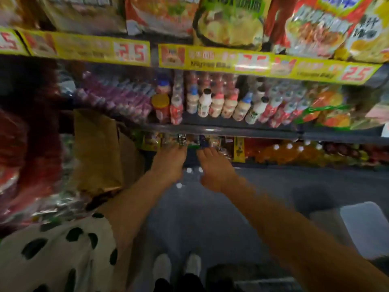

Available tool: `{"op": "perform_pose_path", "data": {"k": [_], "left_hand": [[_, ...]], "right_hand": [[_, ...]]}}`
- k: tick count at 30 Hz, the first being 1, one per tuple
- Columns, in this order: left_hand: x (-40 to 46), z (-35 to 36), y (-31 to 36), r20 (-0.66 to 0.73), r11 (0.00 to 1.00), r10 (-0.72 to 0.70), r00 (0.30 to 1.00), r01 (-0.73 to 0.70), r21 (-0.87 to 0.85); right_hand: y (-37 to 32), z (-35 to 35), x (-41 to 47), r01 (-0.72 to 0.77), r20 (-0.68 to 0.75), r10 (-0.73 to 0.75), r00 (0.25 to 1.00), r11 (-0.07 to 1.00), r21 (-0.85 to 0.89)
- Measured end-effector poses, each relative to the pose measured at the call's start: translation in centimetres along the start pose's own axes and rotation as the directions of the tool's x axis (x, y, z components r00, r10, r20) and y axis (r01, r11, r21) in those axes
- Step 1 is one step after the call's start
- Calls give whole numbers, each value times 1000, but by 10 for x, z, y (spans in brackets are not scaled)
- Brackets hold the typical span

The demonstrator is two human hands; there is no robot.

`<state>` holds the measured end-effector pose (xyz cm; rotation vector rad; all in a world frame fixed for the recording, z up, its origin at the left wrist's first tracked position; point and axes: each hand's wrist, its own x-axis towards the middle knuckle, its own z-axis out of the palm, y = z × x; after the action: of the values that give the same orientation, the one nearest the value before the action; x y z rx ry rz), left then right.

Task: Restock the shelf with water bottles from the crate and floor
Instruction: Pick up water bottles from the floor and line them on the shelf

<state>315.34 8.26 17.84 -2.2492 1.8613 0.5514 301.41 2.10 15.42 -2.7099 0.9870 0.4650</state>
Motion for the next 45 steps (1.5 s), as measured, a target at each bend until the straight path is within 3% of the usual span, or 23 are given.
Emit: {"op": "perform_pose_path", "data": {"k": [8,12,19,25,29,33,38,45], "left_hand": [[63,217,-36,203,993,-70,977,87,-76],[95,300,-55,216,990,-98,971,118,-79],[142,395,-82,168,985,-163,972,170,-29],[155,429,-97,136,982,-173,976,182,-54],[150,414,-102,143,978,-176,974,190,-90],[124,361,-95,174,968,-140,975,171,-183],[74,249,-77,196,916,-67,978,138,-377],[-6,43,-65,140,806,96,985,5,-592]], "right_hand": [[-9,220,88,-34,176,19,984,996,86],[-16,313,132,-45,169,29,985,995,92],[-25,409,204,-76,126,67,990,995,62],[-31,439,239,-80,112,81,990,997,-15],[-24,415,229,-30,151,27,988,999,18],[-19,342,187,55,145,-59,988,998,31],[-13,191,120,176,206,-187,961,982,72],[-20,-75,19,387,67,-398,915,912,134]]}}
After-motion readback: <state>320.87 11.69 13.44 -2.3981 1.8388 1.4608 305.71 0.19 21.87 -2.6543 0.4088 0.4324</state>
